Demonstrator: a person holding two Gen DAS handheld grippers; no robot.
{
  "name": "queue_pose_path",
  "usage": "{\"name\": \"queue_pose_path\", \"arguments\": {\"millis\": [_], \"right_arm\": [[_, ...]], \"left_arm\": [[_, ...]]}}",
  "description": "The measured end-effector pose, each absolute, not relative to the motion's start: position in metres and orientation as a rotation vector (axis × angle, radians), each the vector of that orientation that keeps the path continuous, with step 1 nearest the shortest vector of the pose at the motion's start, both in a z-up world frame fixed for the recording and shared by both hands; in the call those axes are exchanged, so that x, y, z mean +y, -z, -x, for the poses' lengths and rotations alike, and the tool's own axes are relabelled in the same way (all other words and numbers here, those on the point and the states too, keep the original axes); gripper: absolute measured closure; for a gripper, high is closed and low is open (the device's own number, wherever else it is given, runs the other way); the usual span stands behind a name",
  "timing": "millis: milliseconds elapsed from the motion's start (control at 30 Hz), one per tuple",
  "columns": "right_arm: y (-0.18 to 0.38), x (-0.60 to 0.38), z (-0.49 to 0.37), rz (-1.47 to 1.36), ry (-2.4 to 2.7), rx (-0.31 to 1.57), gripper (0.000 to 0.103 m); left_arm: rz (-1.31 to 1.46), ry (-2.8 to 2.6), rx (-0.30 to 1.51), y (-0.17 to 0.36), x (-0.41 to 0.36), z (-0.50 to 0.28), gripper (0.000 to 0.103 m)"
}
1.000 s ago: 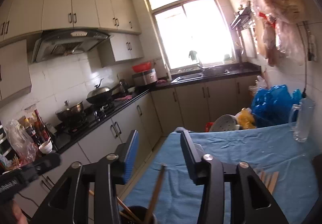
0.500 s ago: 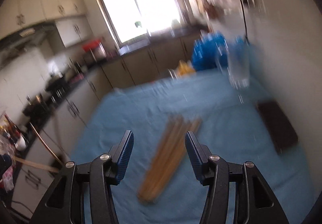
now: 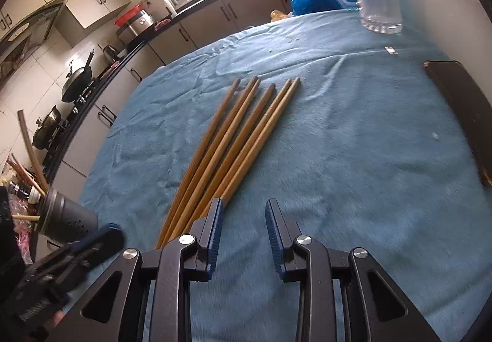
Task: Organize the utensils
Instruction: 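Return both grippers to the cloth and each grasp another chopstick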
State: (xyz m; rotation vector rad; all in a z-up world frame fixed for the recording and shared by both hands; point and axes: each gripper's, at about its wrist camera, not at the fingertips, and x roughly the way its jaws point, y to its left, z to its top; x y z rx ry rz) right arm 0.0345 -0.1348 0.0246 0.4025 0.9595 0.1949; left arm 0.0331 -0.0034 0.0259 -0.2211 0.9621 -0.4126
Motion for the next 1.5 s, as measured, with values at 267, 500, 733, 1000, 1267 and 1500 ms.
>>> {"name": "queue_pose_path", "arguments": {"millis": [267,500,733,1000,1267,1500], "right_arm": [[-0.025,-0.112,-0.054,-0.220,-0.144,0.968,0.076],[-0.023,-0.117,-0.053,-0.176,-0.089,0.984,0.089],[-0.023,-0.130,-0.060,-0.318,-0.112,1.004,0.089],[-0.024,-0.124,-0.069,-0.337,-0.096,1.011,0.089],[-0.032,-0.102,-0.089,-0.210,-0.016,1.092,0.089],[-0.032,-0.100,-0.081,-0.165,-0.008,1.104,0.089]], "left_arm": [[0.203,0.420,1.026,-0.005,-0.013,-0.061,0.102],[0.293,0.438,1.051,0.002,0.000,-0.072,0.103],[0.276,0.426,1.040,0.001,-0.003,-0.071,0.103],[0.256,0.421,0.986,0.002,-0.004,-0.063,0.102],[0.312,0.453,0.984,0.006,0.005,-0.065,0.101],[0.335,0.462,0.979,0.008,0.007,-0.063,0.101]]}}
